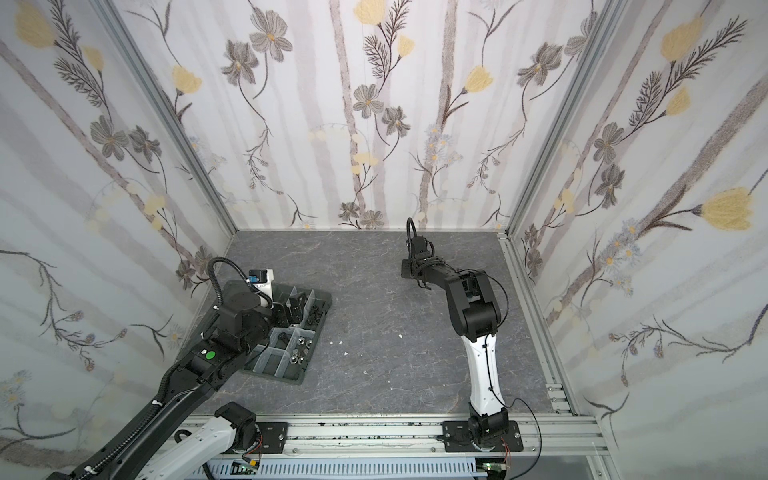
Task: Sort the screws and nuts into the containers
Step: 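Lower the right gripper onto a black bolt and close on it, then carry the black bolt with the right gripper over the organizer box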
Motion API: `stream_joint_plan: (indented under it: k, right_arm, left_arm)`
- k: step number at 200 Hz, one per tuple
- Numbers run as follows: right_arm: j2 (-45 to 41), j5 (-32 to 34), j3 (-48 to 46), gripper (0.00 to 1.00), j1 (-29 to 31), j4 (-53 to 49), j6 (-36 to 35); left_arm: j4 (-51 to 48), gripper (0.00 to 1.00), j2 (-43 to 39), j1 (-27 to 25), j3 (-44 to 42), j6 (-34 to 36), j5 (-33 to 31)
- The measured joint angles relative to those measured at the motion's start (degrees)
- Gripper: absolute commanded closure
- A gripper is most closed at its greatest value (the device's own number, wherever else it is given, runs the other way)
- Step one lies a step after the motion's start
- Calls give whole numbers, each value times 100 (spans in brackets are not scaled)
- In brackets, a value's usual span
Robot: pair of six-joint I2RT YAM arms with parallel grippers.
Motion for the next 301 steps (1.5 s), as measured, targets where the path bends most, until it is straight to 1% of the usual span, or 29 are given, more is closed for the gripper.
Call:
stream_joint_plan:
  k: [29, 56, 84, 128, 158, 202, 224, 252, 301]
  right_arm:
    - [-57, -2, -11, 94, 0, -68, 0]
    - [-223, -33, -98, 96, 57, -341, 0]
    - [-527, -109, -238, 97, 278, -525, 4]
    - [-909, -415, -409, 98, 942, -516, 55]
    - [-1025, -925, -435, 98, 1399, -476, 142]
    - [-1235, -1427, -485, 97, 1860, -299, 306]
    - [-1235, -1705, -485, 97, 2094, -197, 422]
    - [-1187, -2026, -387, 97, 2439, -94, 568]
    - [-833, -2430, 127, 97, 3154, -7, 734]
  left_arm:
    - [0, 0, -33, 0, 0, 0, -26]
    - [0, 0, -96, 0, -2, -2, -24]
    - [4, 0, -216, 0, -17, -2, -28]
    - [11, 0, -417, 7, -44, -2, -70]
    - [22, 0, -538, 7, -55, -2, -111]
    - [70, 0, -868, 13, -101, -4, -260]
    - [199, 0, -1239, 48, -212, -9, -328]
    - [442, 0, -1648, 214, -330, -46, -350]
    - [564, 0, -1832, 295, -402, -66, -350]
